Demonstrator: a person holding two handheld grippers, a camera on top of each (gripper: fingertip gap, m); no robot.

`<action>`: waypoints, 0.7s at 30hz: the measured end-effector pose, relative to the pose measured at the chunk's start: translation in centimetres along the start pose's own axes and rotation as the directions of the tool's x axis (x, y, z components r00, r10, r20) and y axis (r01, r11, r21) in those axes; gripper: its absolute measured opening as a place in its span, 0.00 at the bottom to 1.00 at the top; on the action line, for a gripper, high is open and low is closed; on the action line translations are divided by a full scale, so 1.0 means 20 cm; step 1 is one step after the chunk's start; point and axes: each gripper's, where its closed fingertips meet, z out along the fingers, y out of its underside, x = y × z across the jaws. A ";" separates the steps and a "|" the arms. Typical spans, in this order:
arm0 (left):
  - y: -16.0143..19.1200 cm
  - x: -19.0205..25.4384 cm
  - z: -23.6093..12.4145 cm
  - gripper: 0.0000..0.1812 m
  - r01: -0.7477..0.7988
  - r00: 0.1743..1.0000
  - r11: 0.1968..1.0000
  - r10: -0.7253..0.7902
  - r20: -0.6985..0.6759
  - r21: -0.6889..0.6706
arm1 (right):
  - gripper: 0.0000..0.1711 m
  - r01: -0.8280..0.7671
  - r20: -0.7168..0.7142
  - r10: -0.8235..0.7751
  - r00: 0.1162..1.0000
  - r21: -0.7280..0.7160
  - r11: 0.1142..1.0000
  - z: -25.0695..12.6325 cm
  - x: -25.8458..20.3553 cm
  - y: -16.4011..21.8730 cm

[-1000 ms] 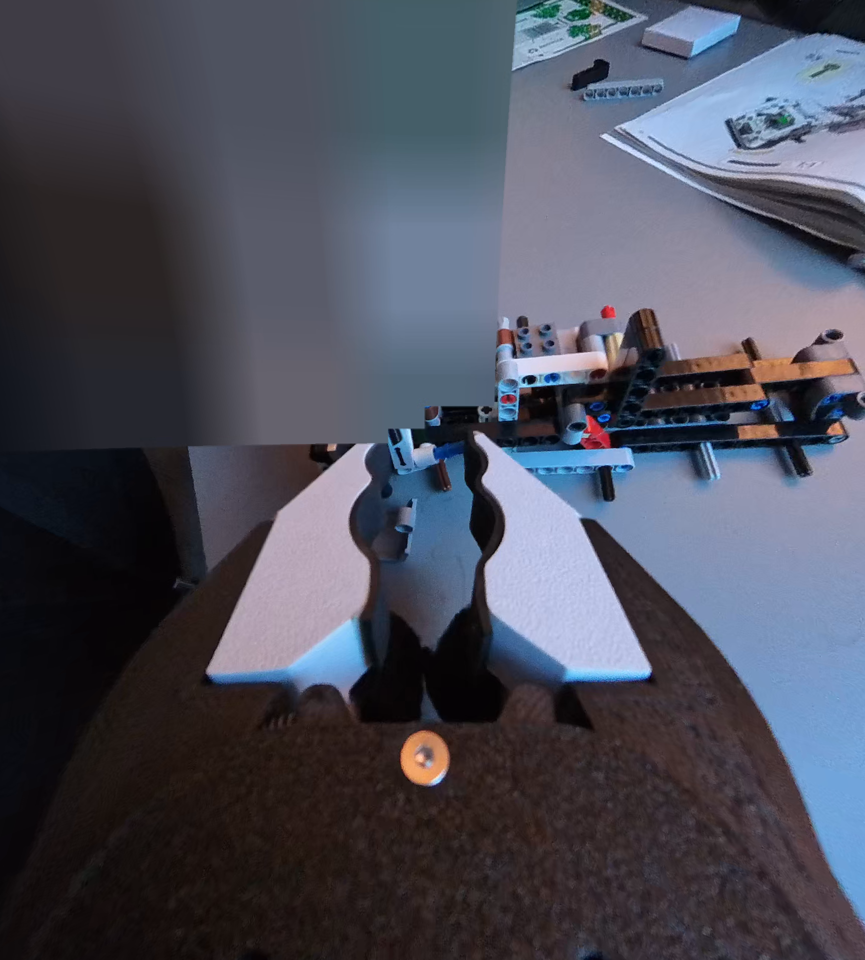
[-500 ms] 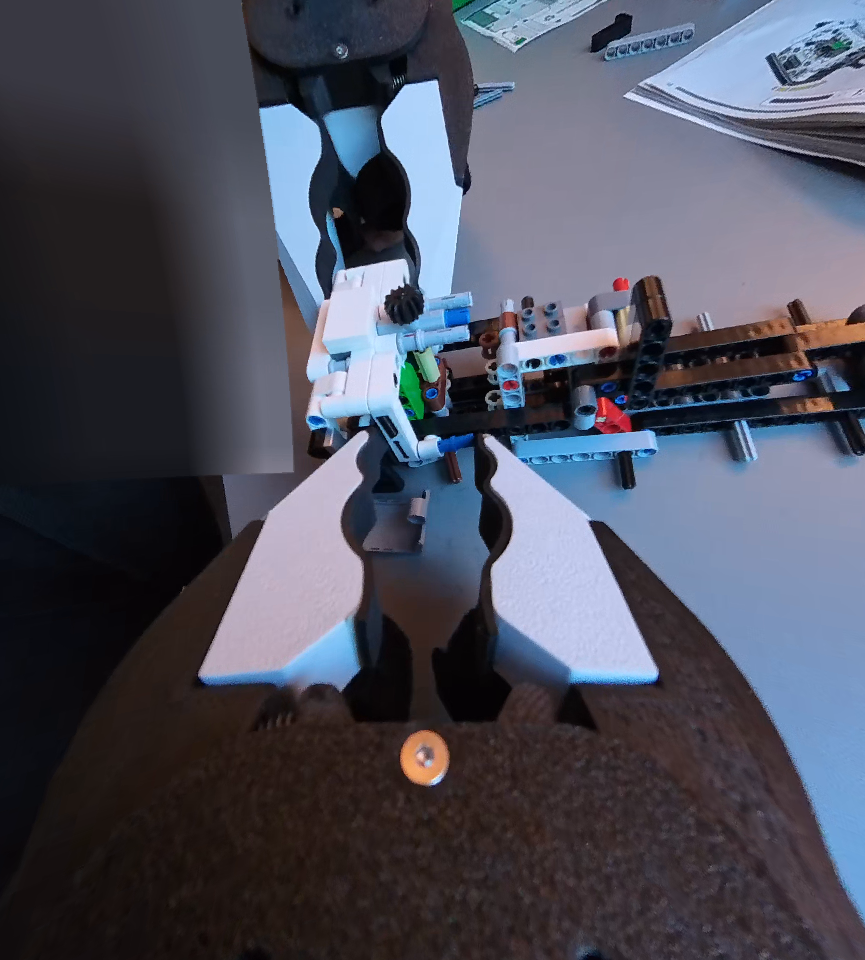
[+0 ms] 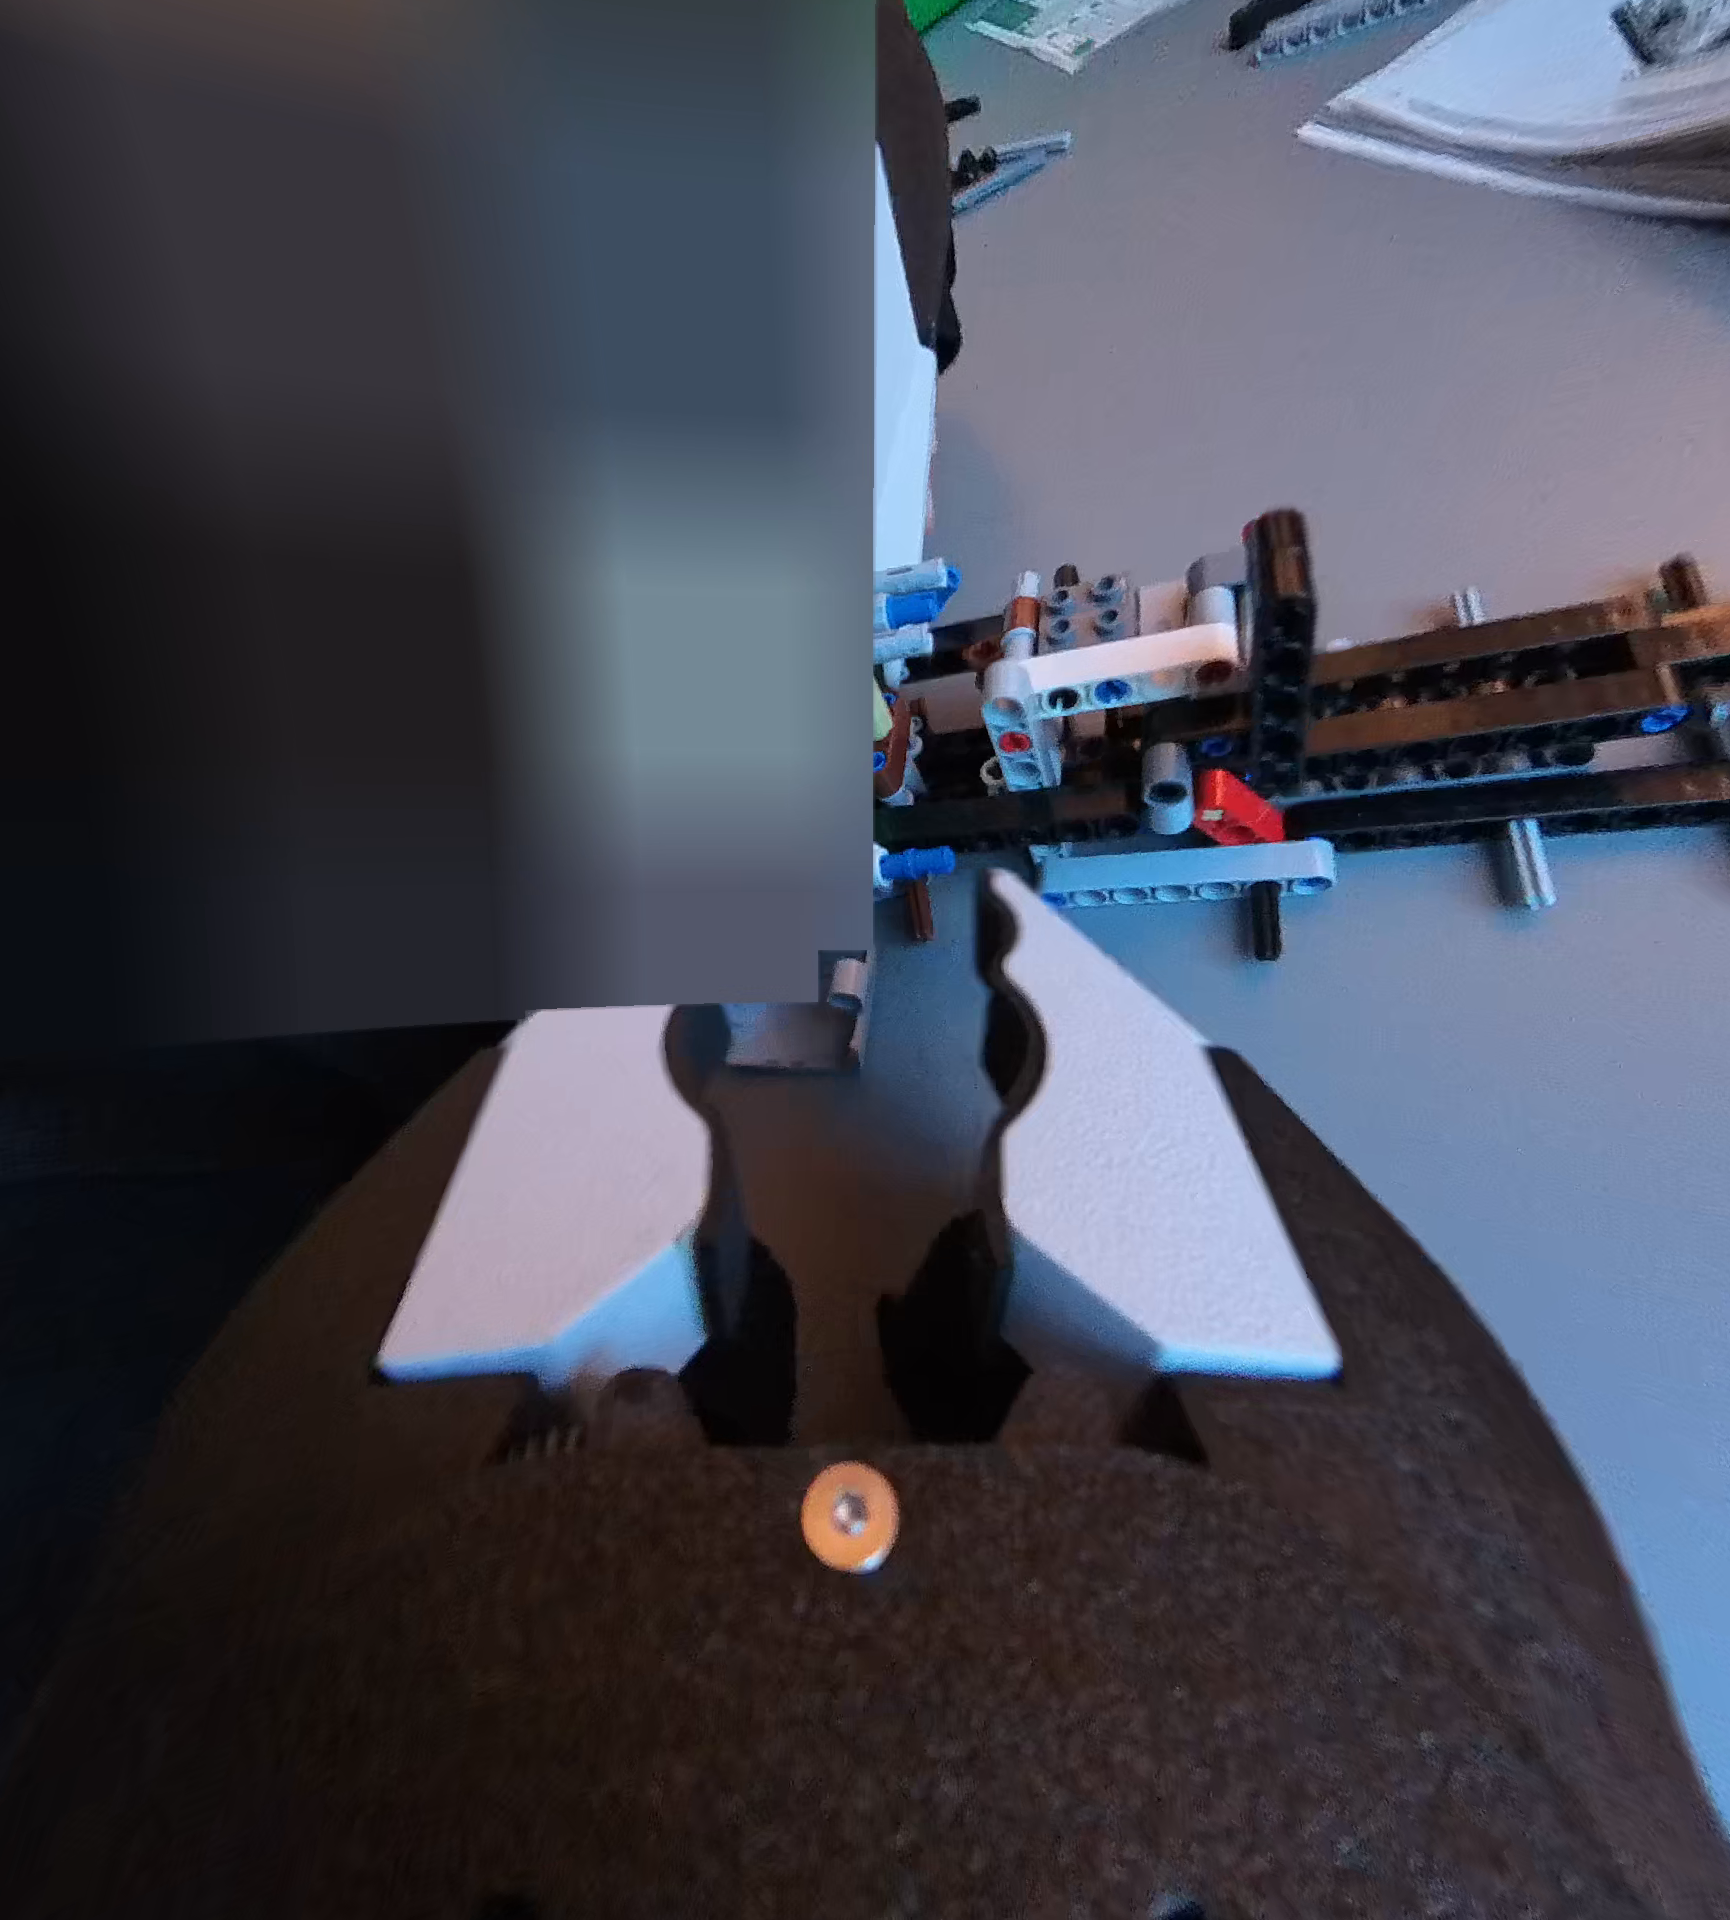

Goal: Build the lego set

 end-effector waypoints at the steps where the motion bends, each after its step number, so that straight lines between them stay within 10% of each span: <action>1: 0.00 0.00 0.00 0.21 0.006 1.000 1.000 -0.006 -0.007 0.000 | 0.32 0.033 0.005 -0.034 0.999 0.017 0.999 -0.03 0.00 -0.01; 21: -0.01 0.00 0.01 0.20 0.015 1.000 1.000 -0.015 0.014 0.005 | 0.39 0.221 -0.209 -0.253 0.945 -0.164 0.961 0.10 -0.01 0.08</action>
